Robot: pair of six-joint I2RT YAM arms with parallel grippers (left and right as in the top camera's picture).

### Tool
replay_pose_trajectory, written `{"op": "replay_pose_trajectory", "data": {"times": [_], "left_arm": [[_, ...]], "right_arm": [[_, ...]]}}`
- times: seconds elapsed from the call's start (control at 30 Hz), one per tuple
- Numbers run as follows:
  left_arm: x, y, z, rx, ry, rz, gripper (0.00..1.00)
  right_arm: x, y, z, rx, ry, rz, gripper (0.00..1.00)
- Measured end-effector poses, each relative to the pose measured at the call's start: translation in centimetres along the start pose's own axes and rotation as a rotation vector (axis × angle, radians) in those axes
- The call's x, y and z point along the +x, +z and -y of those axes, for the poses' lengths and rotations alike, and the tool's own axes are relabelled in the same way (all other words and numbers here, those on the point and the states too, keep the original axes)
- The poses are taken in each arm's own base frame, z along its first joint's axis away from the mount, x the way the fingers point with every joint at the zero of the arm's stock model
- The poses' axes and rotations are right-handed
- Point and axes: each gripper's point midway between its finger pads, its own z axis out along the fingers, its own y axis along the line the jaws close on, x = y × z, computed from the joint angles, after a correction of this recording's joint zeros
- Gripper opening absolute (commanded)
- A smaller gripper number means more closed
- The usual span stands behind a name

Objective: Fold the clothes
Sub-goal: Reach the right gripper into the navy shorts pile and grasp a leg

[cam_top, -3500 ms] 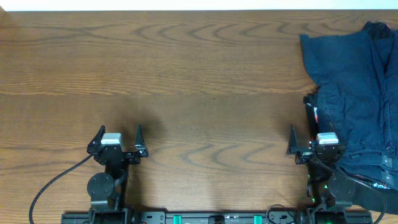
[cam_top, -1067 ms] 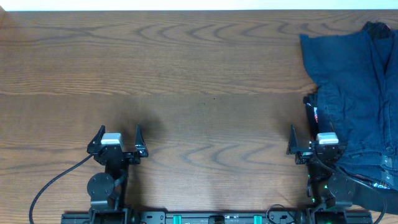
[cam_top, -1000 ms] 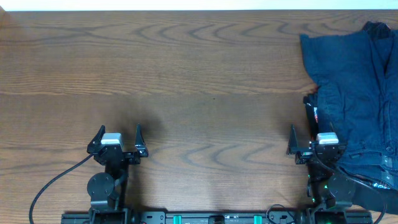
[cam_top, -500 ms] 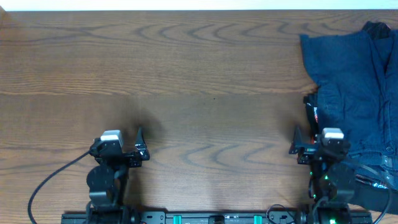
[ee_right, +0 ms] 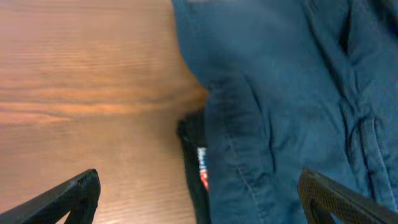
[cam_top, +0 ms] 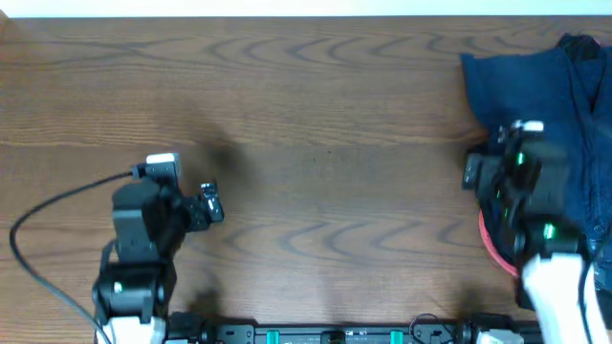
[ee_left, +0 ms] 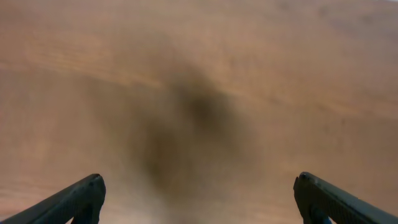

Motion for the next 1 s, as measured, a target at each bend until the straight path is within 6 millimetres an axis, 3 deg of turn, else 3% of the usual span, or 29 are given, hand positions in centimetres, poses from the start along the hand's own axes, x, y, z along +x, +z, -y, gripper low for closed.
{"op": "replay_pose_trajectory", "data": {"times": [0.2, 0.37, 0.5, 0.63, 0.77, 1.0], "left_arm": [[-0.2, 1.5, 1.0, 0.042, -0.013, -0.137, 0.98], [0.4, 2.3, 1.4, 0.065, -0.019, -0.18, 0.98], [0.6, 2.5, 1.5, 0.072, -0.021, -0.191, 0.98], [0.7, 2.6, 1.6, 0.077, -0.022, -0.196, 0.98], [0.7, 2.6, 1.6, 0.08, -0.022, -0.196, 0.98], [0.7, 2.6, 1.6, 0.08, -0.022, -0.197, 0.98]], "right_arm": [[-2.2, 4.4, -0.3, 0.003, -0.008, -0.116, 0.99], [-3.5, 8.0, 0.1, 0.018, 0.006, -0.079, 0.82], [-2.4, 11.2, 1.3, 0.052, 0.023, -0.11, 0.69], [-0.2, 14.2, 2.0, 0.095, 0.025, -0.171, 0.67], [1.4, 16.0, 2.0, 0.106, 0.019, -0.209, 0.58], [3.1, 17.1, 2.6, 0.156, 0.028, -0.257, 0.24]]}}
